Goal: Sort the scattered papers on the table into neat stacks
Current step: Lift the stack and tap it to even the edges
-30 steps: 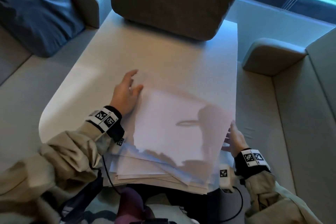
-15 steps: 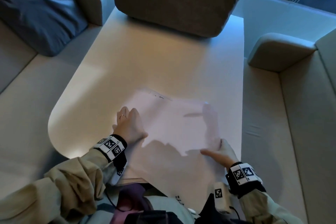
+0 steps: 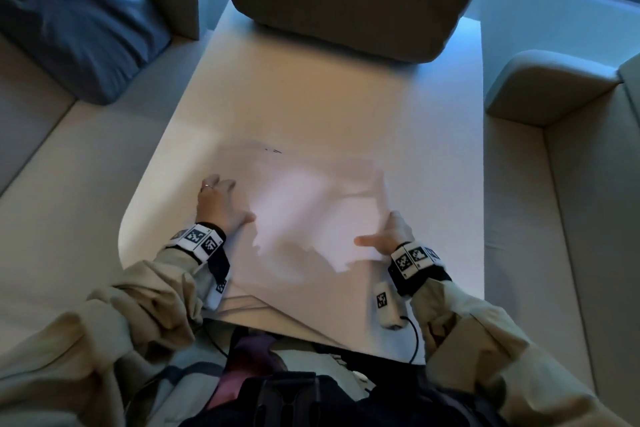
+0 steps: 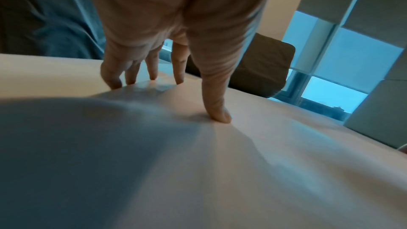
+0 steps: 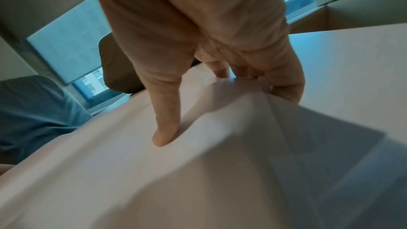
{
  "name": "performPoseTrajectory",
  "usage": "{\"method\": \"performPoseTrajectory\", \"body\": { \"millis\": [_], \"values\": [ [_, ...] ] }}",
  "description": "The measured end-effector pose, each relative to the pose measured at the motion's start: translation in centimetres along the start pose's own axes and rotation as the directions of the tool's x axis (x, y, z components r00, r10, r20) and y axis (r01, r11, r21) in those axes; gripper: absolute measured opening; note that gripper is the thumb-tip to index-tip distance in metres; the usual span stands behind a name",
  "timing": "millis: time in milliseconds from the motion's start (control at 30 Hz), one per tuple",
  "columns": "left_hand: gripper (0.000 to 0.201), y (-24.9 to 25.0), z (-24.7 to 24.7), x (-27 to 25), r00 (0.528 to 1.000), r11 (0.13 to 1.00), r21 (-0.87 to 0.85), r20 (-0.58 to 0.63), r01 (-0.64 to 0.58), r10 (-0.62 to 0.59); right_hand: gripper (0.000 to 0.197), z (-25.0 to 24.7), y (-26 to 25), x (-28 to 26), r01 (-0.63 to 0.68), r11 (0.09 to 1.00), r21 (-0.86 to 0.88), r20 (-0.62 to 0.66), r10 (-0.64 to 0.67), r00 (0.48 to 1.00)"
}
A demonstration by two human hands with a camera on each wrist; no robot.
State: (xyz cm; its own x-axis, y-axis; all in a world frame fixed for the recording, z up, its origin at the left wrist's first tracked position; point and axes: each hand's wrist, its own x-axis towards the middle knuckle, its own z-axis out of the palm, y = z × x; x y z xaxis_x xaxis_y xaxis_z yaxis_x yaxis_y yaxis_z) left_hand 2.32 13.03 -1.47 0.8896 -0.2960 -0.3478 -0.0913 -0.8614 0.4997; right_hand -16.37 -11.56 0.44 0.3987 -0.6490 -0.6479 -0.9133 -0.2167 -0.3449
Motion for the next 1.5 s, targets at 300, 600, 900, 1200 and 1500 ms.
{"method": "performPoseTrajectory", "body": {
  "millis": [300, 600, 900, 1200, 1500],
  "values": [
    [0.119, -1.2, -4.2, 3.4, 0.985, 0.988, -0.001, -0.076, 0.157, -0.157, 0.094, 1.6, -6.0, 1.8, 0.003, 0.995, -0.097, -0.090, -0.011, 0.996],
    [0.114, -2.6, -4.6, 3.9, 0.996, 0.997, -0.024, 0.046, 0.075, -0.074, 0.107, 2.1, -3.2, 0.3, -0.101, 0.987, -0.126, -0.202, 0.074, 0.977],
    [0.094, -3.4, -5.2, 4.4, 1.000, 0.958, -0.286, 0.029, 0.020, -0.012, 0.088, 2.2, -0.9, -2.1, -0.161, 0.987, 0.012, -0.088, 0.162, 0.983],
    [0.084, -4.0, -5.2, 3.1, 0.996, 0.967, -0.252, 0.073, -0.035, 0.055, 0.052, 0.0, -2.4, -2.6, 0.111, 0.992, -0.066, -0.284, -0.126, 0.950],
    [0.072, -5.0, -5.6, 2.9, 0.989, 0.907, -0.397, 0.012, 0.143, -0.151, 0.049, 1.6, -2.7, -2.2, 0.120, 0.988, -0.099, -0.150, -0.134, 0.980]
  ]
}}
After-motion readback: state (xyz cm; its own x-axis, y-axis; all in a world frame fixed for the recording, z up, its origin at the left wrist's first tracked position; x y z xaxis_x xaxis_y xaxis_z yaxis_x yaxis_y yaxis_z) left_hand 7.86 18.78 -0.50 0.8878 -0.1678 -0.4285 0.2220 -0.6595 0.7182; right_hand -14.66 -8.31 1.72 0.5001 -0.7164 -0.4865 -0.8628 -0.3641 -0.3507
